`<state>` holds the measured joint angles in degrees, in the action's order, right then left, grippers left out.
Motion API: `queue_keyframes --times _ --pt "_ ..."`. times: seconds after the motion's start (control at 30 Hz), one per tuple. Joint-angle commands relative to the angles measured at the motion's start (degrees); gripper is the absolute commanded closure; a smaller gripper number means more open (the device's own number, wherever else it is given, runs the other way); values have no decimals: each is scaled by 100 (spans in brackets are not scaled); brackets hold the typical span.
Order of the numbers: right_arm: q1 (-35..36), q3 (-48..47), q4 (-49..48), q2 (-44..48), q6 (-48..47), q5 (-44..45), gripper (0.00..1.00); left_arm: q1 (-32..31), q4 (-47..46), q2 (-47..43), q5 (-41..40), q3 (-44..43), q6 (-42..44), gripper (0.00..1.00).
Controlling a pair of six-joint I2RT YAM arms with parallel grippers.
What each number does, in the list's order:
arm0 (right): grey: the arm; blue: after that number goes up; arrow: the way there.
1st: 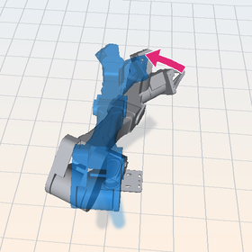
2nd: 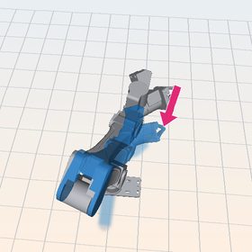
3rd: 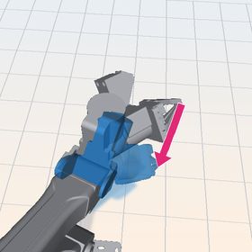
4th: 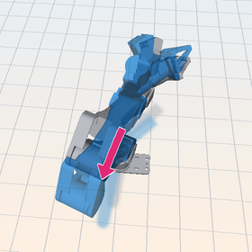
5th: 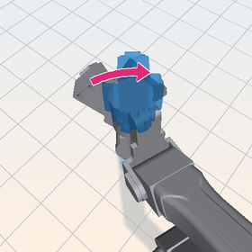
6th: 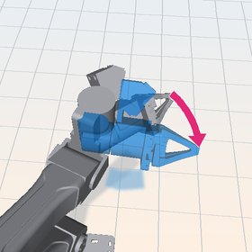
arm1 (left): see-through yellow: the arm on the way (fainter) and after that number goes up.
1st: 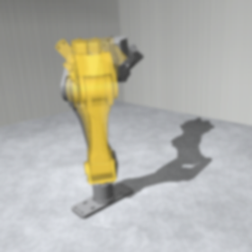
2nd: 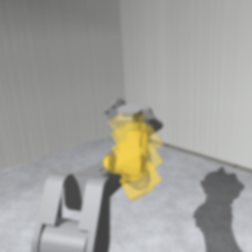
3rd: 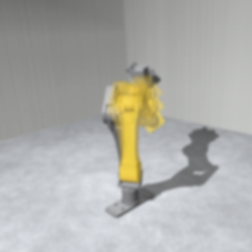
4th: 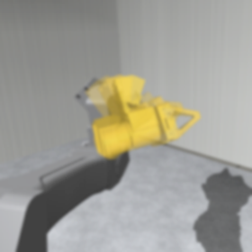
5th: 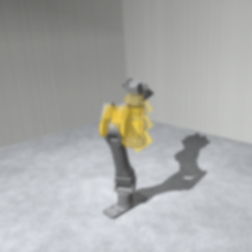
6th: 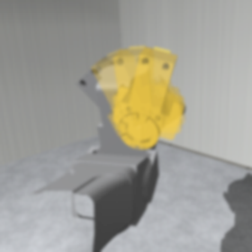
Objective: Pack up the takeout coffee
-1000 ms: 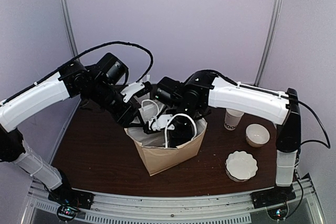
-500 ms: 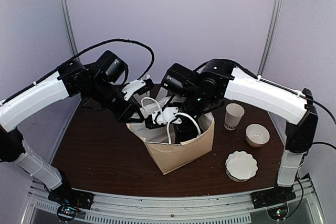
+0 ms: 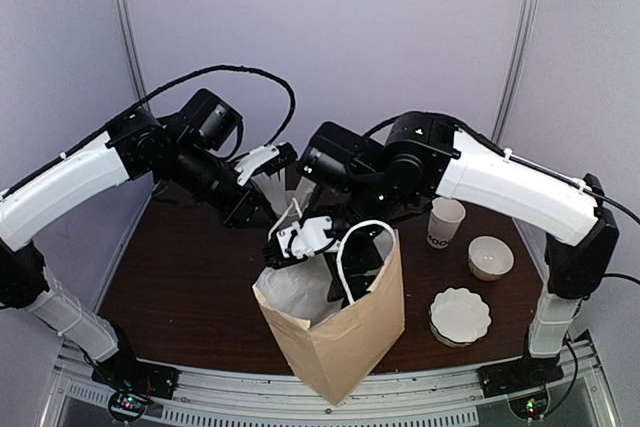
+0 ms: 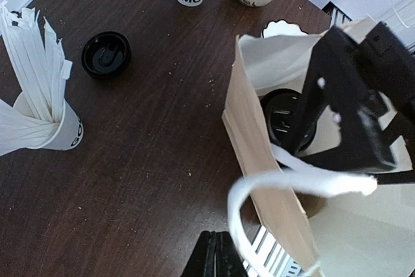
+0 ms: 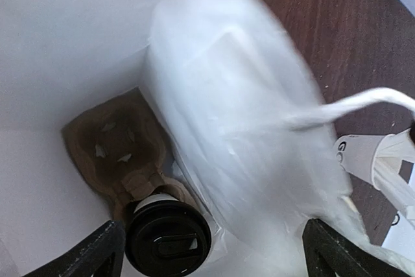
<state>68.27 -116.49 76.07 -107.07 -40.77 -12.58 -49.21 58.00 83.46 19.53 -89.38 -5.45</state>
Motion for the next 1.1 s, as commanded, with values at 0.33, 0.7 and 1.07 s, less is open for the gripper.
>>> queue_keyframes --times 0.33,0.7,1.07 --pt "-33 170 -76 574 -261 694 1 -196 186 -845 -140 -226 -1284 35" --pt "-203 166 -144 699 -208 879 1 -1406 24 -533 -738 -35 -2140 28" --pt "-403 207 -145 1188 -252 829 0 -1529 -356 223 -679 -269 -2260 71"
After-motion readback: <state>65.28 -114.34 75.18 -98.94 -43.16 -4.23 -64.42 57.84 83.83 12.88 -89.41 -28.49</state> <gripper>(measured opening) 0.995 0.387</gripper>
